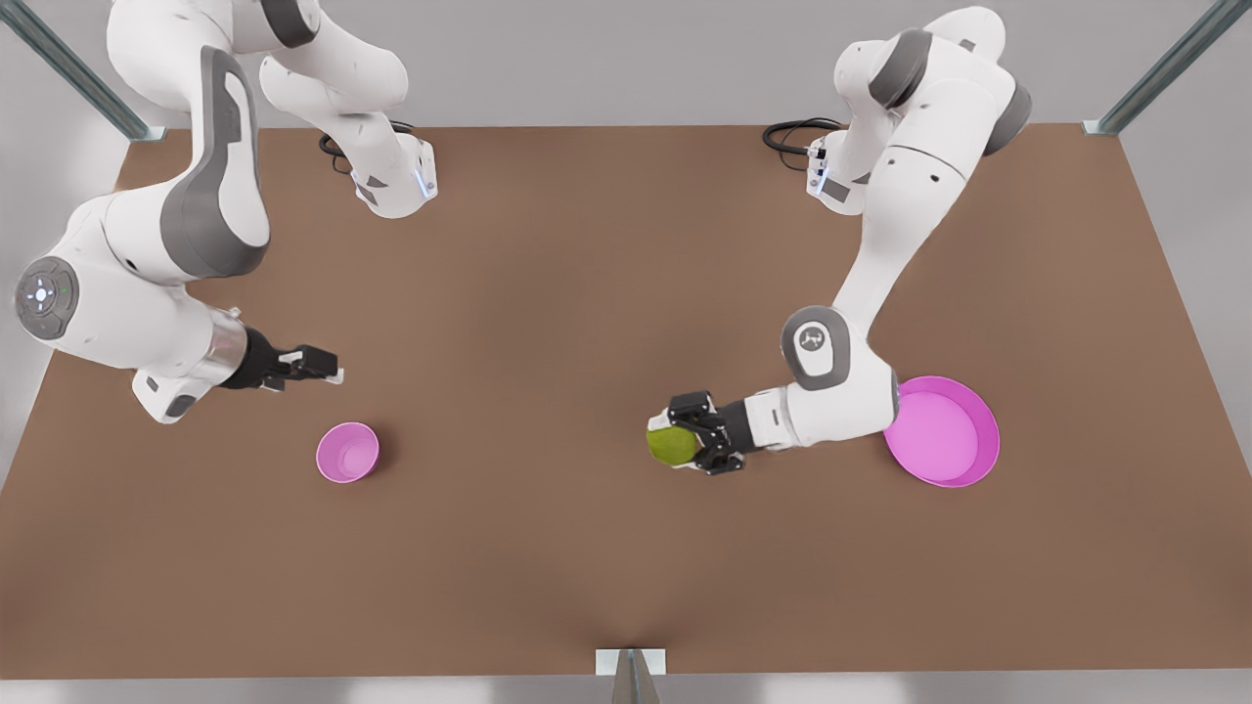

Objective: Use the left arm to pick up the apple from the plate, transfer it to the gripper of the right arm, and then use the right arm to place it into the bowl

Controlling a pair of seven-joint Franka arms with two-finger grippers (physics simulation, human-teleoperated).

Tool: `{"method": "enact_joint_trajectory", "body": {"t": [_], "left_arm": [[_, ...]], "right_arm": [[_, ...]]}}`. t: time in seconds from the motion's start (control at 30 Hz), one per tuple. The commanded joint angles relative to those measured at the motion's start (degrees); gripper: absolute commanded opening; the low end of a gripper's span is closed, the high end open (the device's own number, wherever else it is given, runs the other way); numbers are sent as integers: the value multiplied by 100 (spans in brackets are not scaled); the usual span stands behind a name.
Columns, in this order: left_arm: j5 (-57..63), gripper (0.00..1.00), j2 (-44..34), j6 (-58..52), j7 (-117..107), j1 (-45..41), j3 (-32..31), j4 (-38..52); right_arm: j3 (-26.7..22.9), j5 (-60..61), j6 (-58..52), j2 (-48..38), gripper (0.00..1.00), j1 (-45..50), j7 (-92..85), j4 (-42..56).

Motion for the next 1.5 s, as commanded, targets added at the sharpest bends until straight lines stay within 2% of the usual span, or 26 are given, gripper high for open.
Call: {"method": "enact_joint_trajectory", "body": {"t": [0.0,0.07,0.13,0.2,0.3,0.4,0.5,0.87,1.07,1.47], "left_arm": [[-1014,82,74,-119,8104,14,-67,27],[-1199,82,206,-172,9160,5,-58,27],[-1199,82,259,-172,10064,14,-58,27],[-1217,82,285,-164,10461,-12,-67,36],[-1331,82,312,-128,10470,-126,-84,133],[-1656,82,672,144,10461,-381,-102,519],[-1910,83,839,153,10461,-416,-102,581],[-2271,83,927,337,10461,-645,-102,581],[-2368,83,997,337,10434,-654,-102,581],[-2465,83,1024,364,10434,-715,-102,607]], "right_arm": [[3,1223,605,173,100,6,32,-2],[108,1776,1079,516,100,6,-3,-10],[117,2822,1491,744,100,6,-300,-273],[337,3420,2063,806,100,6,-741,-634],[776,4176,2925,1184,100,6,-943,-626],[960,5563,3092,1755,100,15,-2602,-599],[1084,6390,3092,2036,100,50,-3367,-608],[1603,7279,2767,2379,100,50,-5250,-757],[1638,7912,2468,2555,100,42,-6340,-968],[1699,8307,2864,2898,100,393,-6780,-740]]}}
